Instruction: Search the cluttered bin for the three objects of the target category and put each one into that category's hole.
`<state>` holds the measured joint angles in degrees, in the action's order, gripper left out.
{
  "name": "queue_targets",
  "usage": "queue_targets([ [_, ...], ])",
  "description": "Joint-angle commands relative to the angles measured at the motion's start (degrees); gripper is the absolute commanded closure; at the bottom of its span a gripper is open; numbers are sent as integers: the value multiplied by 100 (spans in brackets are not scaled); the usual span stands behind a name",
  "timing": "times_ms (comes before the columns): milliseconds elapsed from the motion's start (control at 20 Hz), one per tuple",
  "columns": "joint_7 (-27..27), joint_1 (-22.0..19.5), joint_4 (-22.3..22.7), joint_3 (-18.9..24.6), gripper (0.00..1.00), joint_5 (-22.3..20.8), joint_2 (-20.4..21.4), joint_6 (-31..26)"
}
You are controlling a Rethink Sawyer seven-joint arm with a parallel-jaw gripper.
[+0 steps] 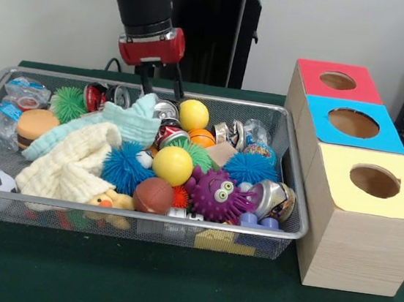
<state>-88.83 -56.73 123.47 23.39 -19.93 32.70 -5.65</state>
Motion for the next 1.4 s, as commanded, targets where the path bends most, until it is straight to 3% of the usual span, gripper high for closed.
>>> queue_targets([
  [50,-24,-360,-1152,278,0,-168,-399,-400],
  [550,60,-512,-1174,405,0,-123,-238,-712],
  [1200,-418,-214,-1007,166,0,-146,-335,-59],
  [1400,-572,-120,-894,111,0,-69,-191,32],
])
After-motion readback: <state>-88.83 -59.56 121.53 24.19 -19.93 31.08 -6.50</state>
